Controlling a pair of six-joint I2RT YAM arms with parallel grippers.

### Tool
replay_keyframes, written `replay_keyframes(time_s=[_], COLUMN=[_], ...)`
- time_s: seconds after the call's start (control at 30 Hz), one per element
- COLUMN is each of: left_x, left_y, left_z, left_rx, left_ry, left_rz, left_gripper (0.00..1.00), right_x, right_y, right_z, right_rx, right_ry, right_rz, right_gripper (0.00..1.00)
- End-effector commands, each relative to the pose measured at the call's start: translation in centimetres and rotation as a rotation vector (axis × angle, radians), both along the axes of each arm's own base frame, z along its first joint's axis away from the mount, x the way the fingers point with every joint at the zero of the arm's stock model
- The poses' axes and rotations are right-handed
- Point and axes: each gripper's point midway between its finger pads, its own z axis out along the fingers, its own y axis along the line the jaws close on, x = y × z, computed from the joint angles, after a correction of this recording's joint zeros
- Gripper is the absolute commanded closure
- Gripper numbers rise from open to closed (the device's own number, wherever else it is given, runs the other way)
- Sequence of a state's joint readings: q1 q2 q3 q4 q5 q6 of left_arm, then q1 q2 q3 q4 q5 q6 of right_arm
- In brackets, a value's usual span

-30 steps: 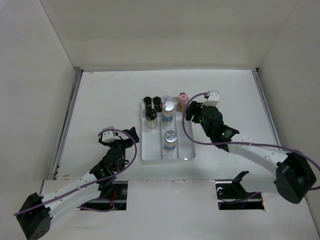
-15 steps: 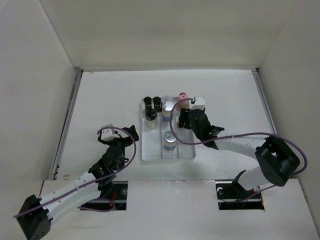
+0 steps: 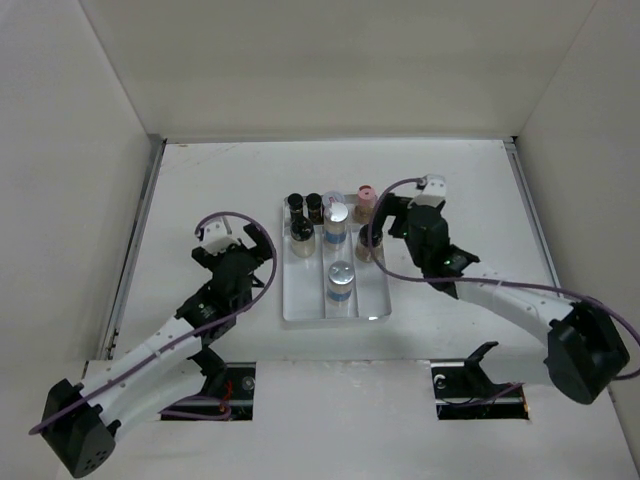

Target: Organize the condiment bottles

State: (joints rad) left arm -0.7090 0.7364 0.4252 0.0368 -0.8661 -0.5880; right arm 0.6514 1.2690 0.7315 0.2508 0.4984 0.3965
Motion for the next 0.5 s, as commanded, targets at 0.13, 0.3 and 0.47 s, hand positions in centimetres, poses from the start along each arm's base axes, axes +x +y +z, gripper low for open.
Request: replay_keyframes(time_s=[0.13,0.3,0.47], left_x=[-0.8,-1.2,-1.6], left_y=[-3.4,-4.6,-5.7], left_z=[4.1,6.6,6.6], left_rx=[-0.098,-0.138,-0.130], left_ry=[0.038,0.003,0.025], left_rz=[-0.141,-0.208,-0.259], left_gripper=[0.00,0.00,0.00], right_x=[1.2,1.3,1.2], right_y=[-5.4,-5.5,-6.6], right_z=[-0.3,-1.9,-2.2], right_rx=[0.114,0.100,0.111], right_ry=[-0.016,0.011,0.007], right_rz=[-0.167,-0.183,-0.211], right_gripper=[0.00,0.00,0.00])
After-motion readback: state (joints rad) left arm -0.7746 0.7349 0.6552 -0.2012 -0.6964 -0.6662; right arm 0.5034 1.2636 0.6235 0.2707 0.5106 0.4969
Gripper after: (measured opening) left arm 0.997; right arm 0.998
